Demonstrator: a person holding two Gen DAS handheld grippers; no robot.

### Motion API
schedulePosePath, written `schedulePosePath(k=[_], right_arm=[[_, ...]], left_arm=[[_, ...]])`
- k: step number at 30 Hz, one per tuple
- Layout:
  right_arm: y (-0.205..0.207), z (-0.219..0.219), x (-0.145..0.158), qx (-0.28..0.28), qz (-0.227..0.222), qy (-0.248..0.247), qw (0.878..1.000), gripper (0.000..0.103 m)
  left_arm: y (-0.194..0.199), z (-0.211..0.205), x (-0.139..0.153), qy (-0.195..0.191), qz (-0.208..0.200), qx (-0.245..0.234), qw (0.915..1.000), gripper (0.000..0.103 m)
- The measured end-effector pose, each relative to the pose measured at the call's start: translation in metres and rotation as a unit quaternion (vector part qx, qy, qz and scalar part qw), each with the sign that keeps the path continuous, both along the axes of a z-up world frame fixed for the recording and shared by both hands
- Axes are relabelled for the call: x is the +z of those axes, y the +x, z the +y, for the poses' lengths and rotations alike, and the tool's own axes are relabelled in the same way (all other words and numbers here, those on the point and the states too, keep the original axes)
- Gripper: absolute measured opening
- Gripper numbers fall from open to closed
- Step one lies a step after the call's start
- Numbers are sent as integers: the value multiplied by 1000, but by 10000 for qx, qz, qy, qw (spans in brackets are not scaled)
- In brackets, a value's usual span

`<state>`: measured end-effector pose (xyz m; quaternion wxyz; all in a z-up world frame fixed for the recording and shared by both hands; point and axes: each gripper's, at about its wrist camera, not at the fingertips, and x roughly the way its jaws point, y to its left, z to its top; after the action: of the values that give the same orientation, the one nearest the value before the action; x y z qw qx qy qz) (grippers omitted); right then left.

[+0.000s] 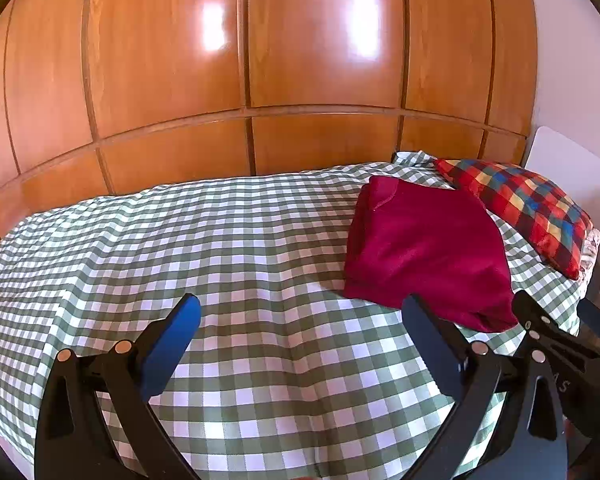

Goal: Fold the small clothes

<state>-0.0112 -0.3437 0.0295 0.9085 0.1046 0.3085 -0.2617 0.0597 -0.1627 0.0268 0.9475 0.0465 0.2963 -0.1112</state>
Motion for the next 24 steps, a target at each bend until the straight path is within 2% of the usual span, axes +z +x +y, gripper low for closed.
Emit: schedulePosePath(k=[24], right_arm=[[-1, 3, 1, 6, -64, -32, 10000, 98]], left_arm=[[-3, 1, 4, -23, -63, 31, 10000, 100]])
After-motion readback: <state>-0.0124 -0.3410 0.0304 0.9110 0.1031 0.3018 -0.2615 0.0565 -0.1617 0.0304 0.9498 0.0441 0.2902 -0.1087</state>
